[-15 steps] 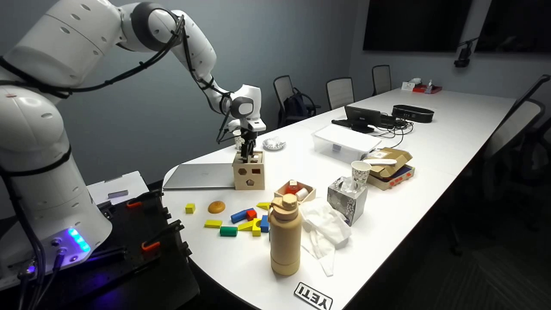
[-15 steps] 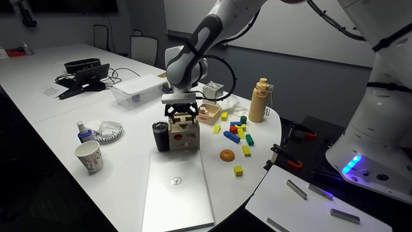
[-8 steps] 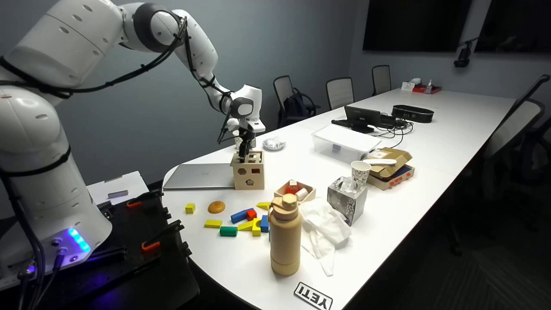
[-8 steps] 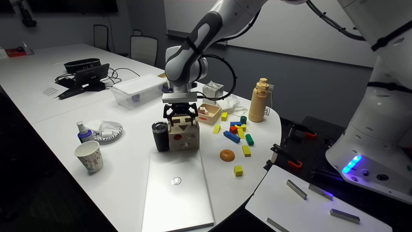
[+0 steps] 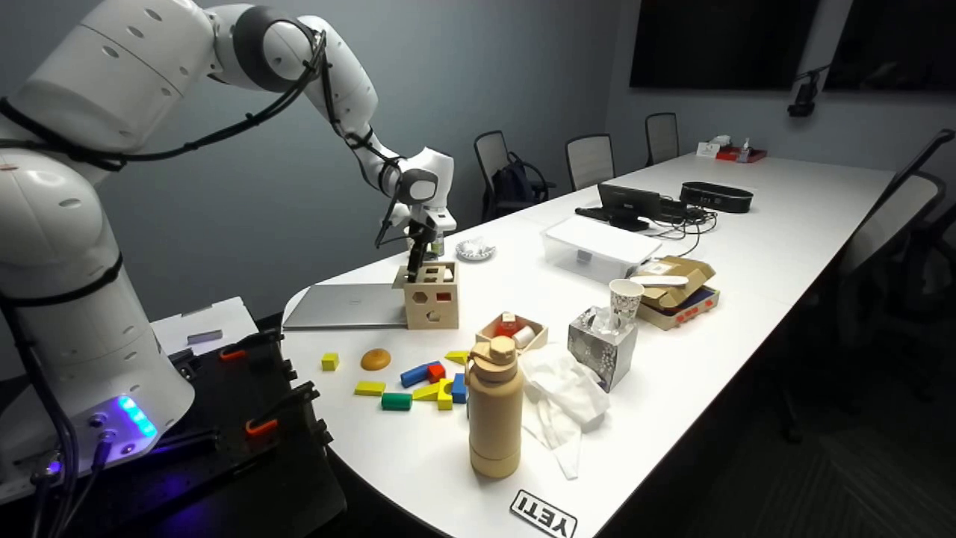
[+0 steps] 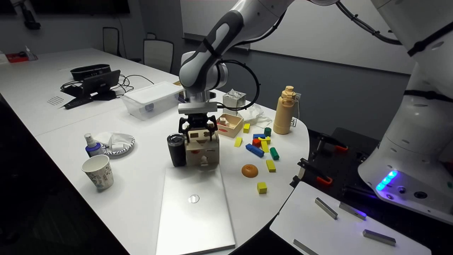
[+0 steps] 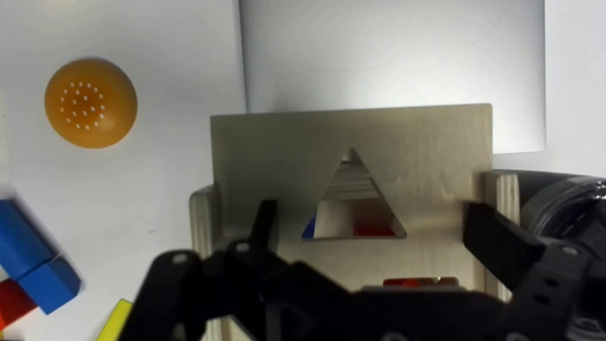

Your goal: Open the door of the box

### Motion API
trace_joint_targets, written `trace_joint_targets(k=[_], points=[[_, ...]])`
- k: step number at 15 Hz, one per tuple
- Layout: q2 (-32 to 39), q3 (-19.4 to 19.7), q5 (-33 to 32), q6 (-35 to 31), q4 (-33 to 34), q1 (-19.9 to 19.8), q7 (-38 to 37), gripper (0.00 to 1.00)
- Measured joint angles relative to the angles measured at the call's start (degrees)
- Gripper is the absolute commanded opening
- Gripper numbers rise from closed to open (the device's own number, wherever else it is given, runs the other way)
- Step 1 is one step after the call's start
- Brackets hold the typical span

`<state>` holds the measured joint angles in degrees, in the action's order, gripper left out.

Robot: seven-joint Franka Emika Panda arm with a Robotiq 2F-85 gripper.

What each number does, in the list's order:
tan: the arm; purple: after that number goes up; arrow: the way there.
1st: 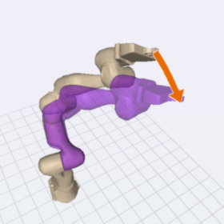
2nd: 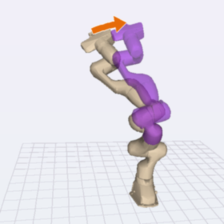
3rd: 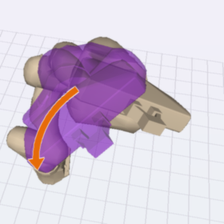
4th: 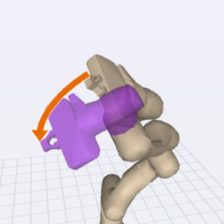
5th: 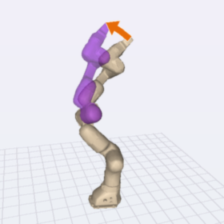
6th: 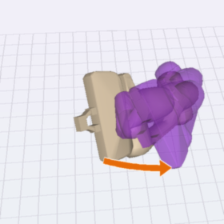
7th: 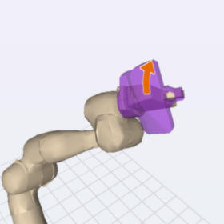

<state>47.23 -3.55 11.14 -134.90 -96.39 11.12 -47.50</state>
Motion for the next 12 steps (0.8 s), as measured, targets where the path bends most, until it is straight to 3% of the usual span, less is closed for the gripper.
trace_joint_targets(k=[12], points=[[0.11, -0.74, 4.14, 3.01, 0.01, -0.17, 2.45, 1.00]])
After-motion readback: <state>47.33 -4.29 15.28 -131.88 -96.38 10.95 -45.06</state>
